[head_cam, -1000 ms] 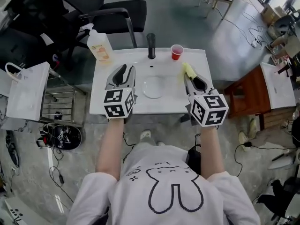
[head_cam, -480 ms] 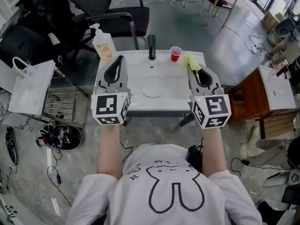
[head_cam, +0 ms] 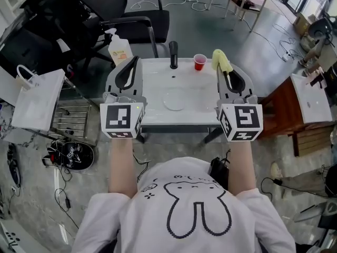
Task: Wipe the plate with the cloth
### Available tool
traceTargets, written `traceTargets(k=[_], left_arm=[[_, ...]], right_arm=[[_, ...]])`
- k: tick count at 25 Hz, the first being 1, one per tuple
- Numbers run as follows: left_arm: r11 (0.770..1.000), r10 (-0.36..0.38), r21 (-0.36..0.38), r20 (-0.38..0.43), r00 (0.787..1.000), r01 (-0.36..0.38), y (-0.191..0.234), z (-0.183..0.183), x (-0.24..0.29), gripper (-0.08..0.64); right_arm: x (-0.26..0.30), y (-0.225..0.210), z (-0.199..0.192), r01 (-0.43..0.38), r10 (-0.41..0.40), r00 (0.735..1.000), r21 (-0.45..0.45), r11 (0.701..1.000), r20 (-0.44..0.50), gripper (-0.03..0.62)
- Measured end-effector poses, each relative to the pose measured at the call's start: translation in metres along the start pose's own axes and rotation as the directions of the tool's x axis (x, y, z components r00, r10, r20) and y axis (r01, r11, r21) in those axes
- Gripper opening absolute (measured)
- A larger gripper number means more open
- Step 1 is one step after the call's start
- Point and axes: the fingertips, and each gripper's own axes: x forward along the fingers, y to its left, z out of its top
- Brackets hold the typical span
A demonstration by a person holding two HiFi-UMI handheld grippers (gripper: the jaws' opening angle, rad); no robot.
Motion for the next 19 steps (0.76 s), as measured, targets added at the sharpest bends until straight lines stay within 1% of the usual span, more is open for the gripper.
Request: traceTargets(k=[5, 11, 19], left_arm=[[1.0, 0.022, -0.004, 0.024, 0.999, -0.022, 0.014, 0.011, -0.002, 0.009], [0.999, 0.024, 0.028, 0.051, 0.998, -0.025, 0.018, 0.028, -0.004, 0.009], [0.998, 0.031, 0.045, 0.066, 0.997, -0.034, 0.019, 0.034, -0.011, 0.009]], right_arm=[[-0.003, 0.001, 0.015, 0.007, -0.006, 1.0, -0.029, 1.0, 0.028, 0.051], [-0.011, -0.008, 0.031, 0.037, -0.035, 0.998, -0.032, 0.999, 0.06, 0.051], [-0.018, -0.001, 0.033, 0.048, -0.045, 0.997, -0.053, 0.997, 0.068, 0.051]])
